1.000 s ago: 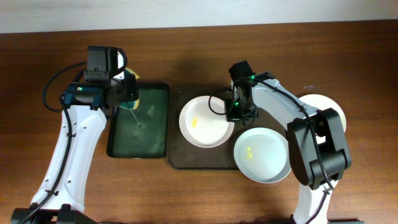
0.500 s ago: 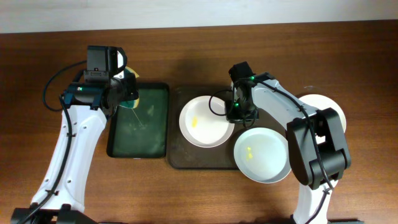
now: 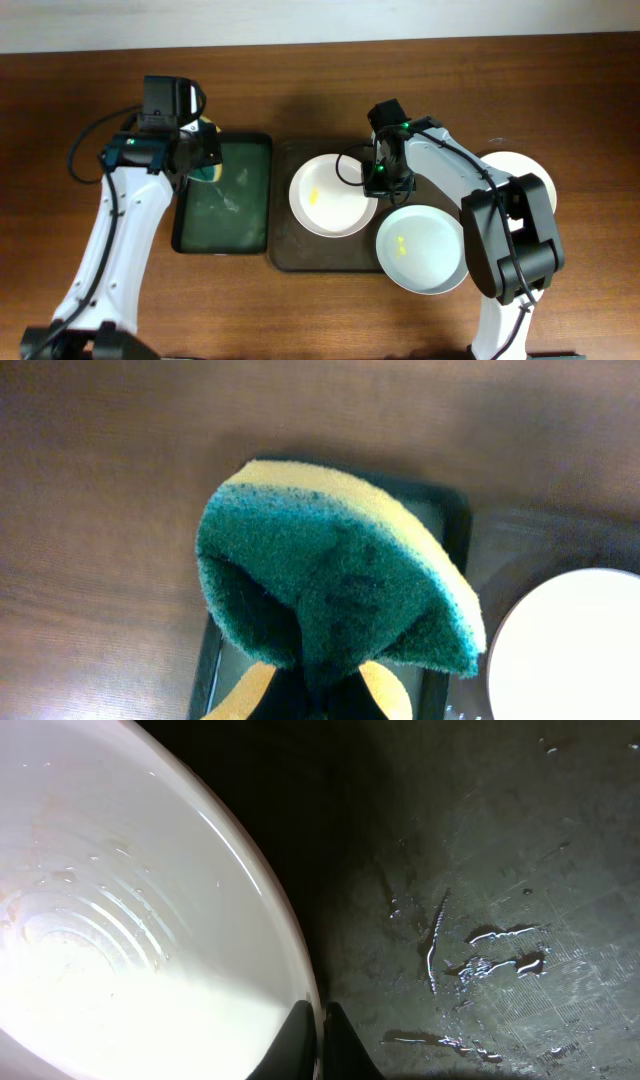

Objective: Clean dirty plates on tray and stack at the side
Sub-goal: 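Lift the sponge with the left gripper and move it to the held plate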

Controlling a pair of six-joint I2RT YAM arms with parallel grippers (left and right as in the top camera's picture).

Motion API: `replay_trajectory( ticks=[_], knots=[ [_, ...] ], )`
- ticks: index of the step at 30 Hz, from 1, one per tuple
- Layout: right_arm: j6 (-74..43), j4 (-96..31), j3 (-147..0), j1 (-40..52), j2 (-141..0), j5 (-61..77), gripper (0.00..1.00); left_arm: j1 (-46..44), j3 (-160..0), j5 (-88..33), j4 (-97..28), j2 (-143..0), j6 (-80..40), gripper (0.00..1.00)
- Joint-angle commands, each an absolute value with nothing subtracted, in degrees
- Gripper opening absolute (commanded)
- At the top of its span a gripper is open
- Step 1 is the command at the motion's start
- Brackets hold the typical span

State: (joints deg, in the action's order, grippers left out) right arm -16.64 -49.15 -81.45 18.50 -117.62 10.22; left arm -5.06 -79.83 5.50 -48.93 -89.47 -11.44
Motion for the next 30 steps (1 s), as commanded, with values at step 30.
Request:
replay_trajectory(
  ticks=[30],
  knots=[
    [-16.75, -49.04, -80.99, 18.31, -118.45, 9.87, 0.04, -24.80, -101.47, -3.90, -60.64, -121.89, -23.79, 0.00]
  ],
)
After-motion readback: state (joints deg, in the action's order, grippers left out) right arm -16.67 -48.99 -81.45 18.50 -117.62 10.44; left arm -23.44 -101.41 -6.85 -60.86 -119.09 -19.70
